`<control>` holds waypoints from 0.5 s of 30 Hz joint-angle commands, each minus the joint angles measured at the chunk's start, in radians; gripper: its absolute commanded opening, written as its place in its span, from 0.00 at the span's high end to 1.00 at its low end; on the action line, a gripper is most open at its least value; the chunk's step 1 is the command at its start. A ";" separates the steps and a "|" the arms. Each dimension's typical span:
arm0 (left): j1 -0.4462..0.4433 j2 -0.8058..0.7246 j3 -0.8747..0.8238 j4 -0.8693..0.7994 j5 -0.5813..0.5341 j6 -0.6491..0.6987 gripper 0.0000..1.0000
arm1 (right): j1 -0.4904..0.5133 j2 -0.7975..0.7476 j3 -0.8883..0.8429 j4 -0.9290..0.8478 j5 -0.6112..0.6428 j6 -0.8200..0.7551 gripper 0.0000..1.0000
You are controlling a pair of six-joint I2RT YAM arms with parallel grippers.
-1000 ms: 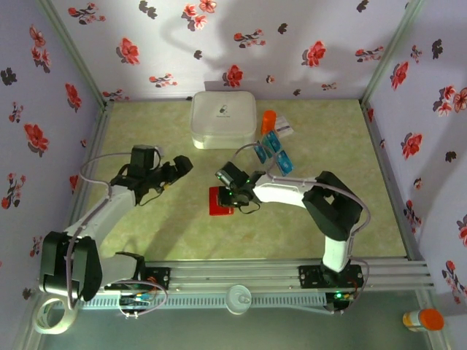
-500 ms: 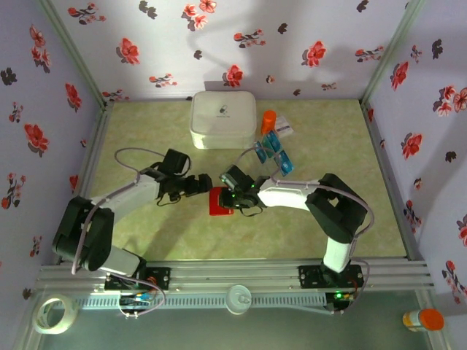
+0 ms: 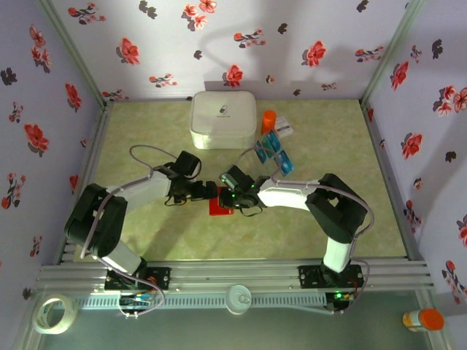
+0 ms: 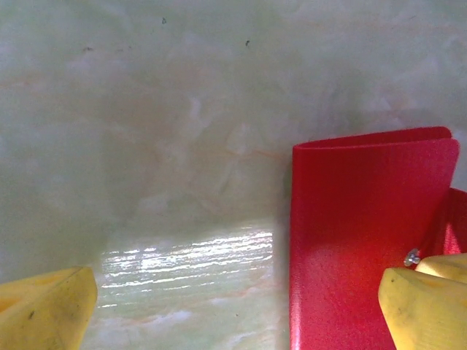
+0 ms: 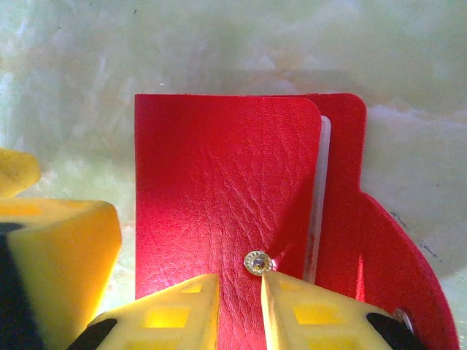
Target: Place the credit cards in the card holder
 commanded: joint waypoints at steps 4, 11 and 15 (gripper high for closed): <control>-0.024 0.032 0.038 -0.066 -0.073 0.048 0.00 | -0.004 -0.018 -0.019 -0.020 -0.005 0.020 0.77; -0.037 0.054 0.028 -0.058 -0.084 0.055 0.00 | -0.004 -0.015 -0.017 -0.019 -0.008 0.019 0.77; -0.042 0.071 0.022 -0.058 -0.098 0.050 0.00 | -0.005 -0.031 -0.016 -0.026 -0.007 0.016 0.77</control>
